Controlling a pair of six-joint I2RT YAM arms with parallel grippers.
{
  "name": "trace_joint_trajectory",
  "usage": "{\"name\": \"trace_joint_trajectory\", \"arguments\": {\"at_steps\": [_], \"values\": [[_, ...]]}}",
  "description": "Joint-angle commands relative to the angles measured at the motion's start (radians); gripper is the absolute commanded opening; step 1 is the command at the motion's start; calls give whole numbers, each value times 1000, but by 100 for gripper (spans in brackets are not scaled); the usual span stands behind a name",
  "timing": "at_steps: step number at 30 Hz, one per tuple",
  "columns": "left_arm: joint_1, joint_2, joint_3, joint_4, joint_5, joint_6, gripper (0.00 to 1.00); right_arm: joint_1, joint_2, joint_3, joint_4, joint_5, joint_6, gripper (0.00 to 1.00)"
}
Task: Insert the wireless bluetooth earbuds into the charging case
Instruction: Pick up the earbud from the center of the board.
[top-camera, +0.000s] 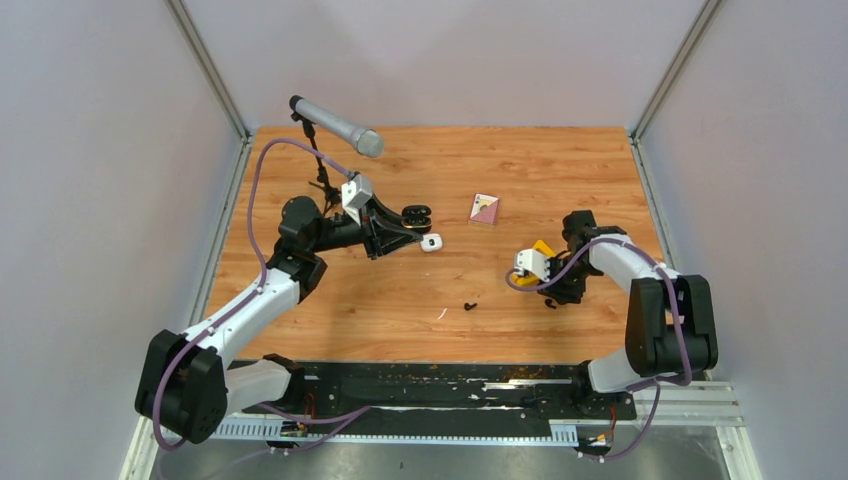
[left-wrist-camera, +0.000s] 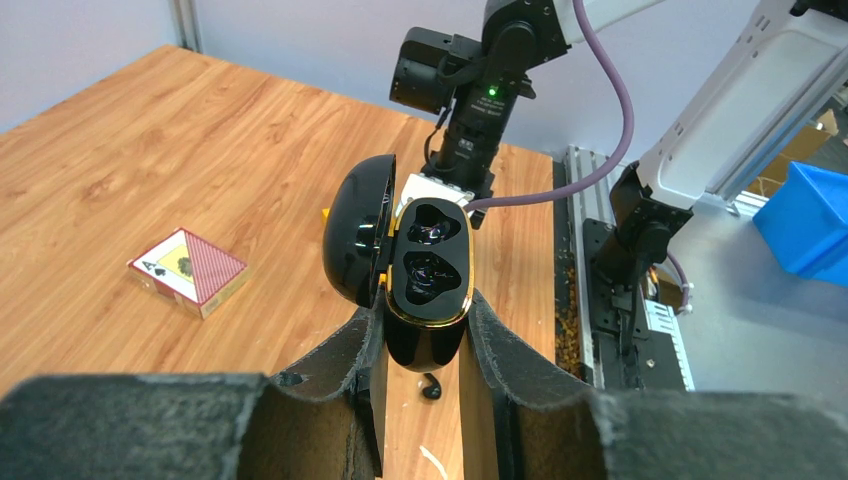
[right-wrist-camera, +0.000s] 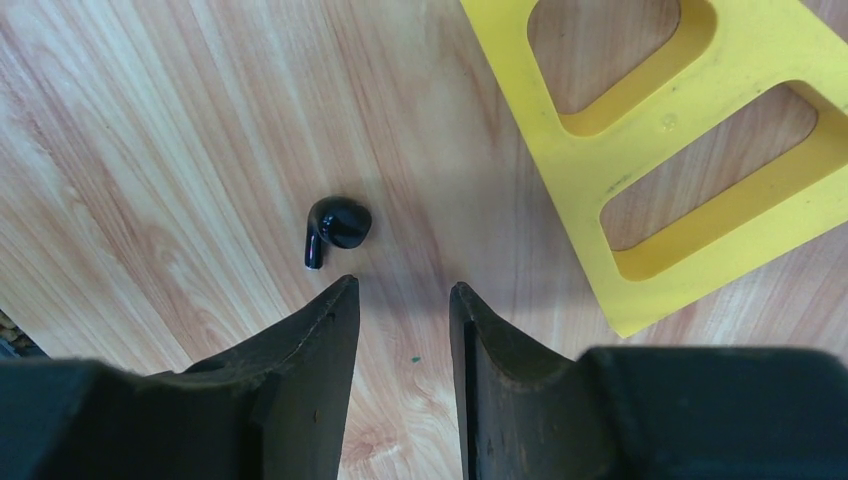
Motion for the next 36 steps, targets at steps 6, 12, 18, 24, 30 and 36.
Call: {"name": "trace_joint_trajectory", "arguments": {"at_steps": [6, 12, 18, 24, 30, 36], "values": [[5, -16, 22, 13, -20, -1, 0, 19, -3, 0, -25, -99, -26, 38], [5, -14, 19, 11, -23, 0, 0, 53, -19, -16, -1, -130, 6, 38], [4, -14, 13, 8, -28, 3, 0, 69, -18, -12, 3, -144, 28, 35], [5, -16, 8, 2, -30, 6, 0, 68, -13, -18, -23, -134, 14, 26], [5, -14, 10, -2, -30, 5, 0, 68, 13, -17, -15, -155, 24, 25], [6, -14, 13, -11, -25, 8, 0, 67, 55, -5, -34, -170, -14, 24]]}}
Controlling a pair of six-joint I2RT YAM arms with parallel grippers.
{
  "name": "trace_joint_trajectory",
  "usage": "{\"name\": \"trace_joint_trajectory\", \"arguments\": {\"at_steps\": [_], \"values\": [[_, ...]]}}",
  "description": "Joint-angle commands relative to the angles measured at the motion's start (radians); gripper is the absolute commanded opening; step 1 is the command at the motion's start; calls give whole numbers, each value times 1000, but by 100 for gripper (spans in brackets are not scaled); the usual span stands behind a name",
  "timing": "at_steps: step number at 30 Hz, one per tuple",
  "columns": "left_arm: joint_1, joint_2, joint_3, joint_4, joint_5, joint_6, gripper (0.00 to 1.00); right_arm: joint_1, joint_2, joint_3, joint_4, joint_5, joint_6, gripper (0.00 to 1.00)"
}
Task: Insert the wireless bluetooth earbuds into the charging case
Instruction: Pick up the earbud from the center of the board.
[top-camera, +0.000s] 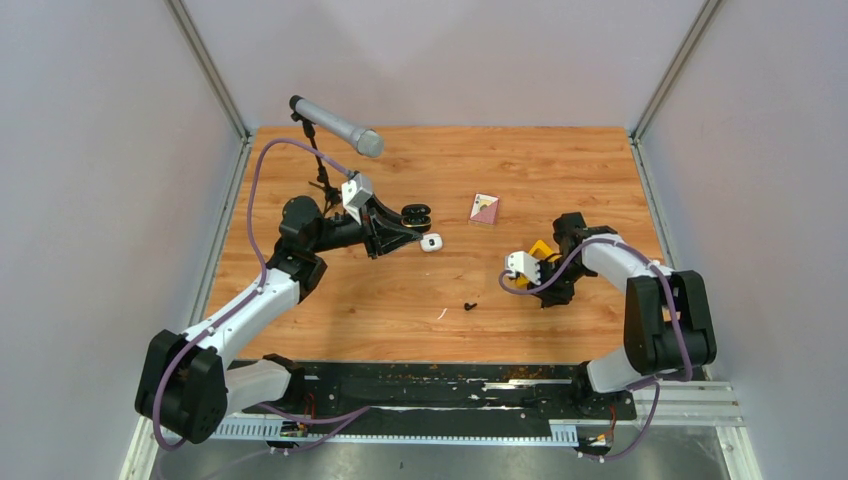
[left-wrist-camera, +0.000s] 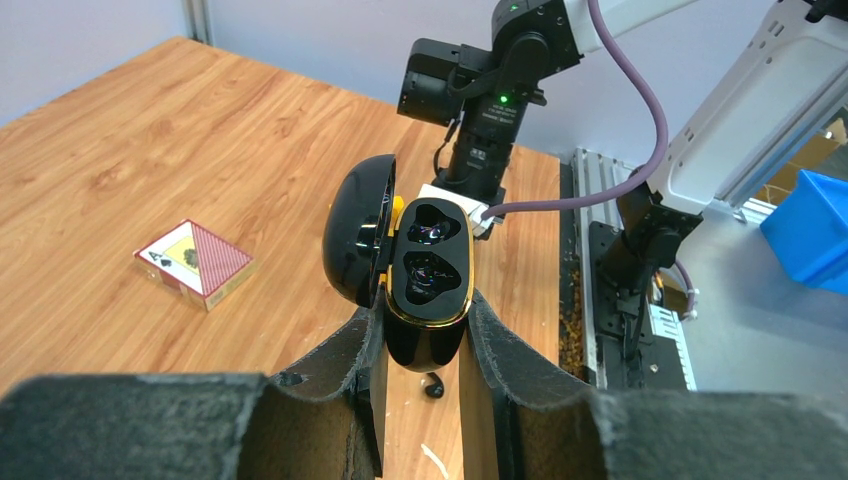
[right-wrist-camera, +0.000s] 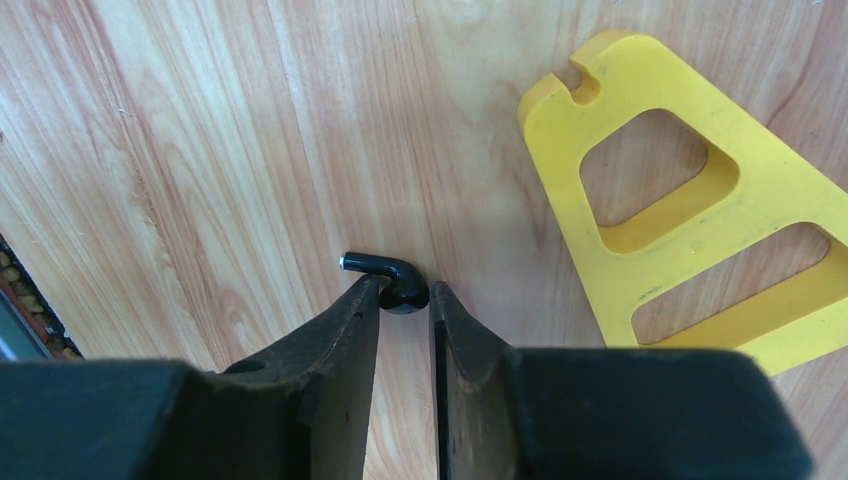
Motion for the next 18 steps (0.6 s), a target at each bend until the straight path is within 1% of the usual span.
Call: {"name": "trace_joint_trajectory", "arguments": {"at_steps": [1, 4, 10, 14, 18], "values": [[5, -14, 13, 4, -1, 8, 0, 2, 45, 6, -24, -50, -40, 24], [5, -14, 12, 2, -3, 8, 0, 2, 71, 12, -23, -41, -40, 21], [6, -13, 12, -2, -3, 7, 0, 2, 81, 11, -29, -46, -53, 9], [4, -7, 13, -4, -2, 9, 0, 2, 60, 33, -55, -60, -51, 1], [4, 0, -1, 8, -2, 8, 0, -7, -2, 78, -110, -82, 8, 0]]}}
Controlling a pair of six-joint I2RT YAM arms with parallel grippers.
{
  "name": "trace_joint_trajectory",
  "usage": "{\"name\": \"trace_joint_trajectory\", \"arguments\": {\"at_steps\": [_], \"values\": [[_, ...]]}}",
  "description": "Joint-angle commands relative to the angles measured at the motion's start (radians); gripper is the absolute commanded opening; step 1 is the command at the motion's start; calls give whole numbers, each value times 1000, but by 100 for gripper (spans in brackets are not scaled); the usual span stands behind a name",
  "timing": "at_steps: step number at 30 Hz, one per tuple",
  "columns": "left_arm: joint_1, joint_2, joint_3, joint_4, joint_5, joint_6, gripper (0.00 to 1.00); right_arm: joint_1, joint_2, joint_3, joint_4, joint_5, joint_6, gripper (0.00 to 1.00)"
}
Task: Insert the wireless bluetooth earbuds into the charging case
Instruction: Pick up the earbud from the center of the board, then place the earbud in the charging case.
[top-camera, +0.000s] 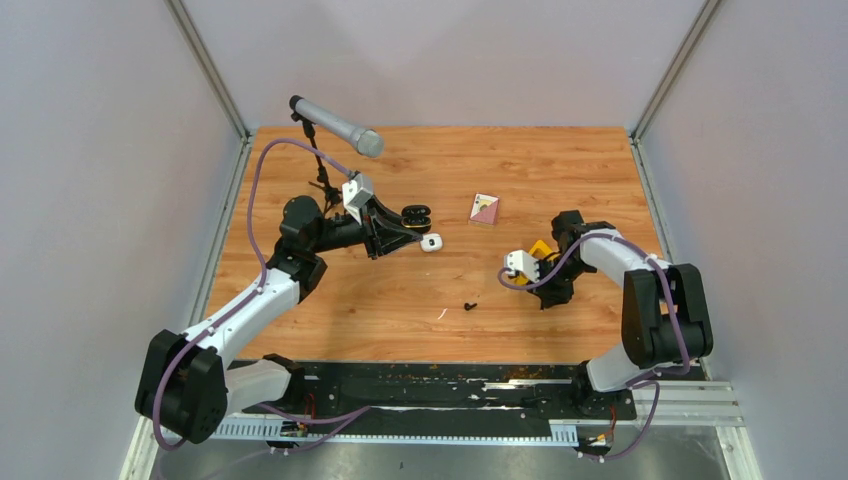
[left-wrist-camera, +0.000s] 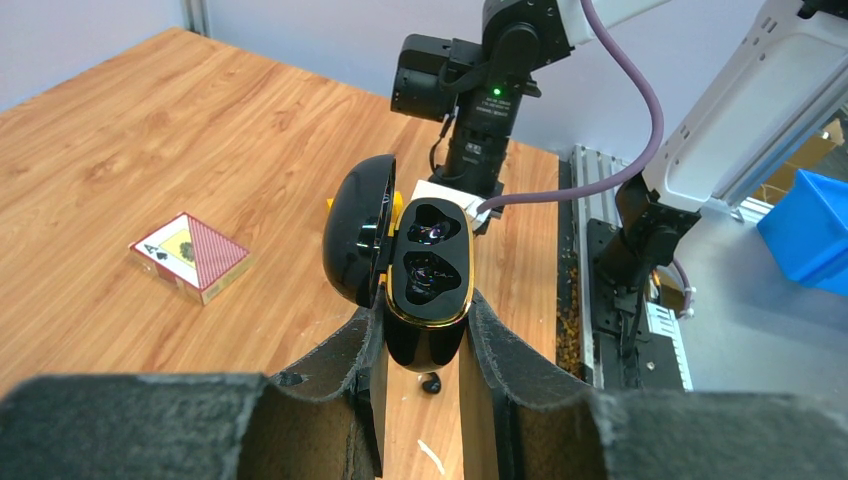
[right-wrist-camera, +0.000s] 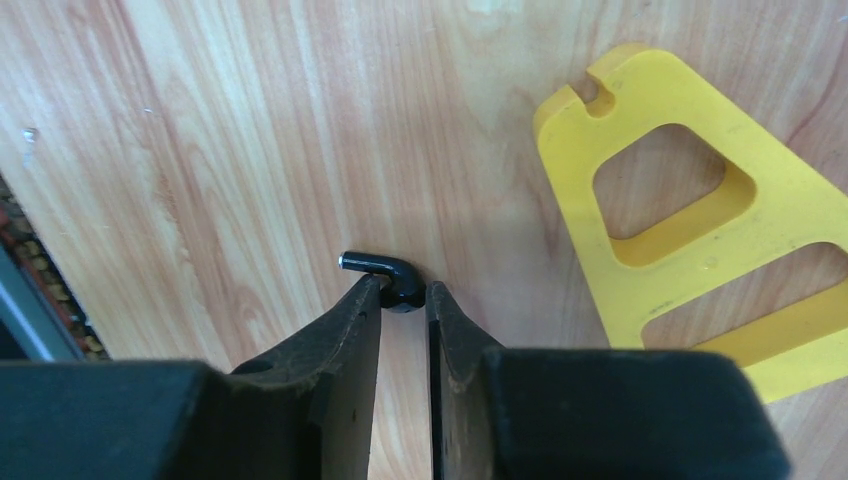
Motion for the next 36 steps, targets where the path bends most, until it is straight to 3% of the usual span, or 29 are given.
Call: {"name": "trace_joint_trajectory", "arguments": {"at_steps": [1, 7, 14, 20, 24, 29, 36], "values": [[4, 0, -7, 30, -4, 6, 0, -8, -60, 46, -71, -87, 42, 0], [4, 5, -27, 42, -5, 6, 0, -8, -147, 54, -91, -132, 94, 0], [2, 16, -37, 42, -16, 29, 0, 48, -330, 252, -141, -211, 236, 0], [-36, 34, -59, 104, -113, 16, 0, 297, -452, 450, 88, 21, 453, 0], [-95, 72, -46, 145, -131, 8, 0, 430, -437, 578, 130, 112, 504, 0], [-139, 129, 1, 170, -165, -16, 0, 497, -386, 658, 120, 155, 471, 0], [-170, 150, 64, 159, -260, -77, 0, 630, -375, 594, 265, 336, 362, 0]]}}
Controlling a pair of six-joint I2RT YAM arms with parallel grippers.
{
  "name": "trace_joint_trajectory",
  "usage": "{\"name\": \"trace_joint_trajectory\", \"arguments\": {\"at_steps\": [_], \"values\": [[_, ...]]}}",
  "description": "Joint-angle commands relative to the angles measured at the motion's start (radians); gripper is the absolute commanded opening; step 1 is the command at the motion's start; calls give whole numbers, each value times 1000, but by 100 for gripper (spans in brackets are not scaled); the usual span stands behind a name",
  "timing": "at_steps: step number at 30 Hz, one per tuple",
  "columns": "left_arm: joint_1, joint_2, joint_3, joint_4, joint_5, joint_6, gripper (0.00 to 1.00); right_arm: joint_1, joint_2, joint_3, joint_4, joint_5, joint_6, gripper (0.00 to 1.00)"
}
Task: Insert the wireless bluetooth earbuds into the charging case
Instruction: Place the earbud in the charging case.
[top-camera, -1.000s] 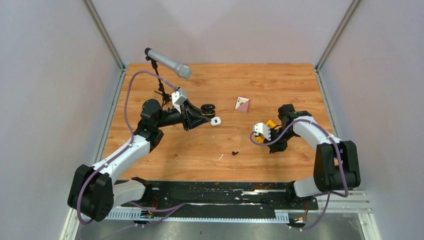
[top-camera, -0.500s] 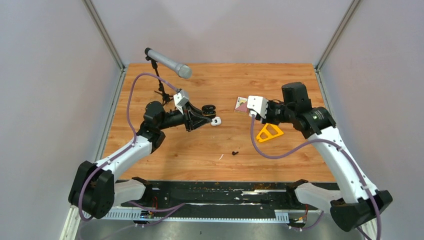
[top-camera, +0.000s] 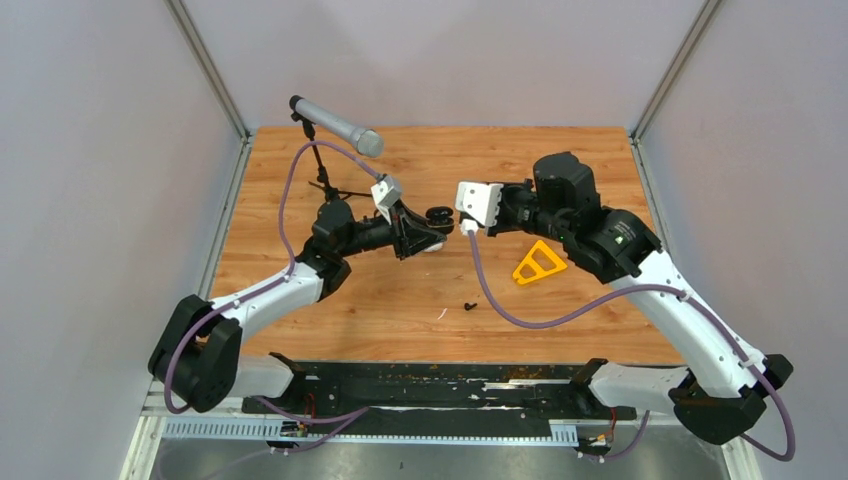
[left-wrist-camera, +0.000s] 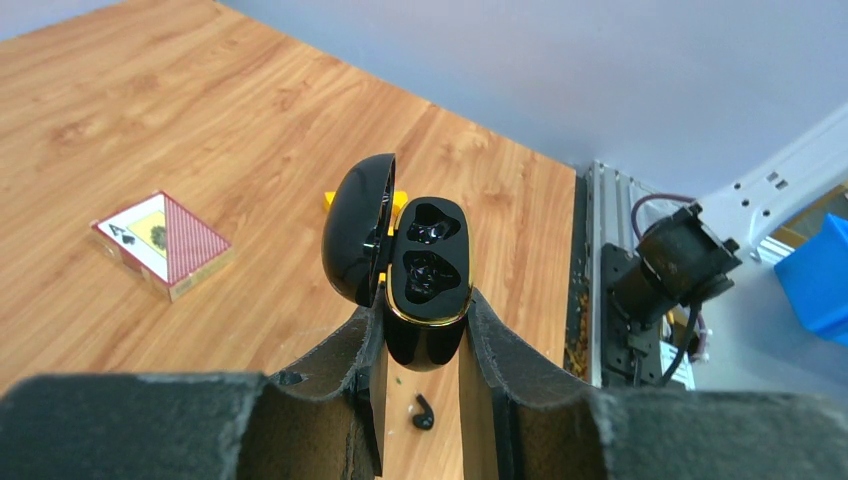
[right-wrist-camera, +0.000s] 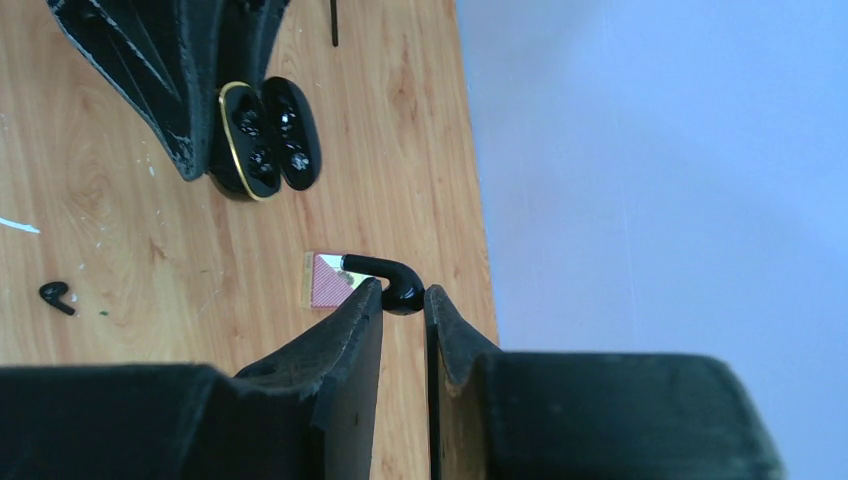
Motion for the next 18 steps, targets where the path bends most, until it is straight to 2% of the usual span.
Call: {"name": "trace_joint_trajectory", "arguments": {"at_steps": [1, 18], "values": [[-20, 0, 77, 53, -64, -41, 0, 70, 1, -34, 128, 134, -58, 0], [-44, 16, 119, 28, -65, -12, 0, 223, 49, -69, 172, 229, -195, 0]]}}
